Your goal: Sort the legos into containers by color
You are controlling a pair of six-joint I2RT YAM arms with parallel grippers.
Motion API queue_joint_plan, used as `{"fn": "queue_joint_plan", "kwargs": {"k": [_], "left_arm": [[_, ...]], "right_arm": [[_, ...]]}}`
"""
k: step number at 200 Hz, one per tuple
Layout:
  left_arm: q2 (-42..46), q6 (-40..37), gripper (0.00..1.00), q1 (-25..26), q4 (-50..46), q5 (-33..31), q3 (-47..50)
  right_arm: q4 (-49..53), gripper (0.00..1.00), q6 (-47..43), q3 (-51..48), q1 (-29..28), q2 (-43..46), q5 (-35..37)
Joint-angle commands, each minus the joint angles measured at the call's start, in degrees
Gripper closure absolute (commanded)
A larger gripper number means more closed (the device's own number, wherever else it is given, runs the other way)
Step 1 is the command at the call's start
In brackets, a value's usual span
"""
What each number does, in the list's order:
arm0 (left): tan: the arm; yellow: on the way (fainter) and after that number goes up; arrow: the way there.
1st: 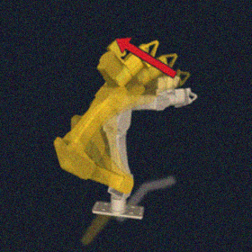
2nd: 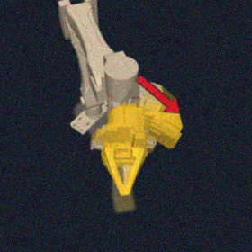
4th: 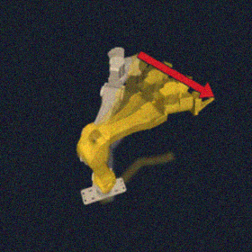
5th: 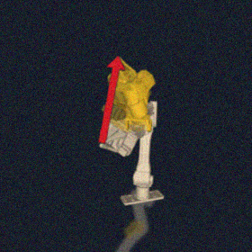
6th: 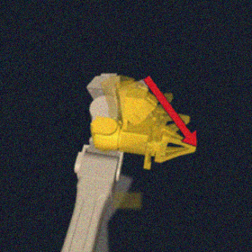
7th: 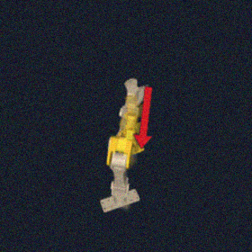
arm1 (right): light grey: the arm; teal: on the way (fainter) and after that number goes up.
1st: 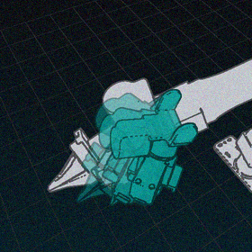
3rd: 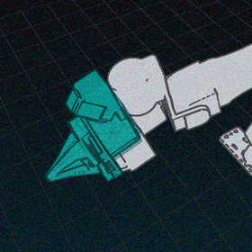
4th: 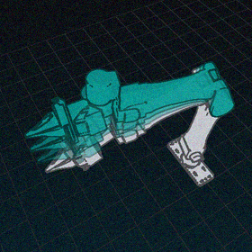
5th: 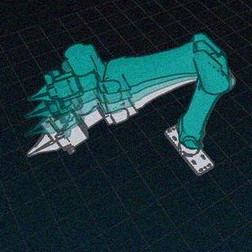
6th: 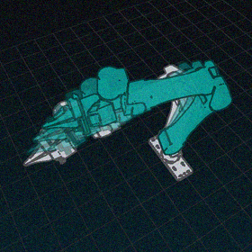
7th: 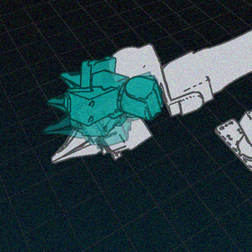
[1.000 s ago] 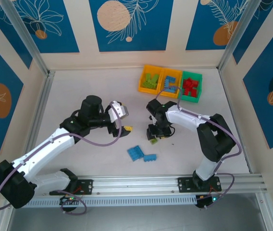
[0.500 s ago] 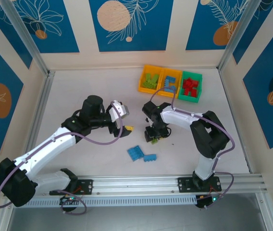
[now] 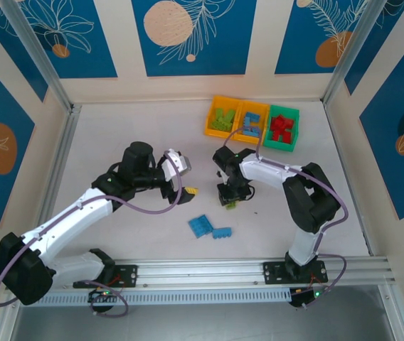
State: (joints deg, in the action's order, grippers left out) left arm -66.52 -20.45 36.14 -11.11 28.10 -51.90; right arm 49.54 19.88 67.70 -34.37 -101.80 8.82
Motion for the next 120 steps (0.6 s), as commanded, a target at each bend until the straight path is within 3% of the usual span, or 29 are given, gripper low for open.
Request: {"fn": "queue_joint_plan", "kwargs": {"k": [1,43,79,120], "left_arm": [[-1.19,-0.16,0.02,0.16,0.97,1.97,-1.99],[-2.57,2.34,0.01,0.16,3.02,2.76,-3.77],[-4.89,5.61,0.00,0.21,1.85,3.04,-7.02],[-5.92,9.12,0.00,0.64,-0.32,1.59,-8.35]], "right_arm": [[1.19,0.69,0.90,5.87,3.42,5.03,-0.42],[-1.54,0.69,2.66,22.45,12.39,-0.05,-0.90],[-0.87,0.69,4.30,45.15,16.61,-16.34,-0.51],[9.42,0.68,4.83,81.29,18.14,-39.31,-0.10]]}}
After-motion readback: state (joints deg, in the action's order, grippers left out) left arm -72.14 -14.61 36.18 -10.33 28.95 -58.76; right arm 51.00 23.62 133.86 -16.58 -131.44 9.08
